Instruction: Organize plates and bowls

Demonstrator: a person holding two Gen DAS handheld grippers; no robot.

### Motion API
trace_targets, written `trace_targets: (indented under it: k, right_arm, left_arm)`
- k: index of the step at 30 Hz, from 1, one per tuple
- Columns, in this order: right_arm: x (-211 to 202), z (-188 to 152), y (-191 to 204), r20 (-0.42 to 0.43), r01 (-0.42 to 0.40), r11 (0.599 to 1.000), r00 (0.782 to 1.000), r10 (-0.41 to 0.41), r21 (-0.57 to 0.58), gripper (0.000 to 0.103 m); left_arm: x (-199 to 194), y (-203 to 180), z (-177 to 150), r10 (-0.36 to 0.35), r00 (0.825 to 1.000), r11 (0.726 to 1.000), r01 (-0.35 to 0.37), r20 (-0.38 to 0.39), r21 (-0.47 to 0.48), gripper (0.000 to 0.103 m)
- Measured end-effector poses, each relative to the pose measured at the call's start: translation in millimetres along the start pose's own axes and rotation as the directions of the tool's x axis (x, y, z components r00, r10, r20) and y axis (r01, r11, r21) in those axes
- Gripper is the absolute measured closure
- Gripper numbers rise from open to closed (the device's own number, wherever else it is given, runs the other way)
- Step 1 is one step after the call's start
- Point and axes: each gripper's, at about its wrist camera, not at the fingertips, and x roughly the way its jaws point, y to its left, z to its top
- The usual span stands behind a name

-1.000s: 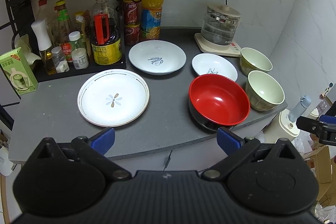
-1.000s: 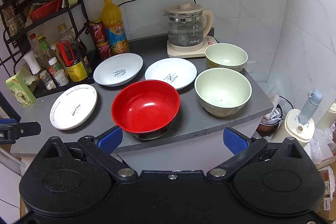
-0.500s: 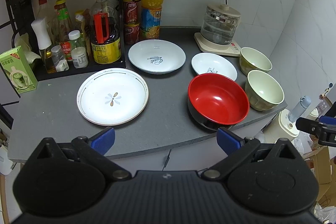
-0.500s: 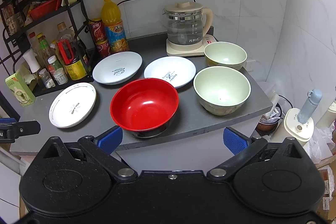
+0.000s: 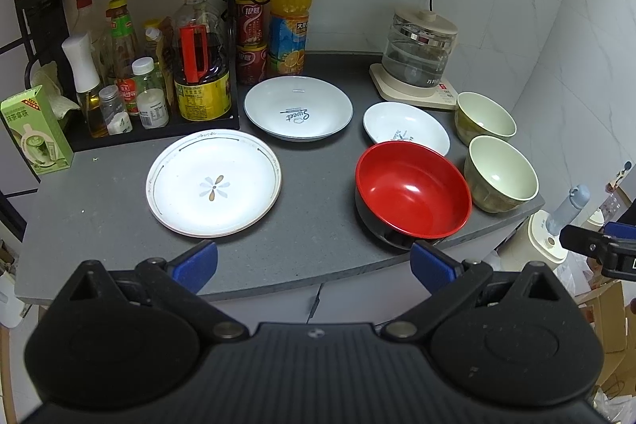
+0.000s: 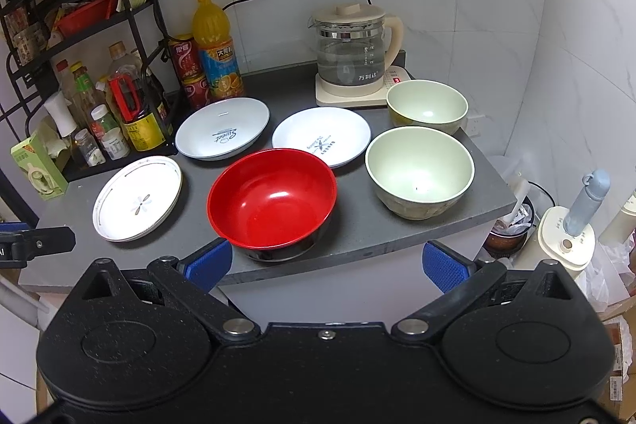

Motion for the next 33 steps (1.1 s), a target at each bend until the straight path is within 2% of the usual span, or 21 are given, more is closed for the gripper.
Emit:
trace_targets:
  k: [6,11,20,24,28,33]
  right_arm:
    - [1,1,-3,-0.003,0.001,1.0,1.0,-0.001,0.0,0.0]
    - [2,3,-12,-0.01,-0.029,0.999,1.0,0.029,0.029,0.0]
    - [7,7,-22,-0.015,-0.015,0.999,1.0,0.016,0.036,0.0]
    - [15,10,-26,-0.027,-0.018,0.999,0.999,0.02,0.044,0.0]
    - [23,15,-31,-0.035,-0.032,0.998,0.999,0.034,0.059,0.0]
    - [38,25,-40,-0.049,-0.008,0.997,0.999,0.012,0.076,0.0]
  left_arm:
    - [0,-7,2,0.001,1.0,1.0,-0.001,-0.004,-0.001,0.001]
    - [3,-14,5,-0.002,1.0,1.0,0.002,-0.011,0.005,0.001]
    - [13,-29,13,-0.014,0.999,1.0,0.015,-0.033,0.015,0.001]
    - [22,-34,20,-0.021,0.999,1.0,0.022,-0.048,0.019,0.001]
    - [32,-37,28,-0.06,0.997,0.998,0.061,-0.051,0.019,0.001]
    - [58,-42,46,-0.058,0.996,0.998,0.06,-0.074,0.025,0.001]
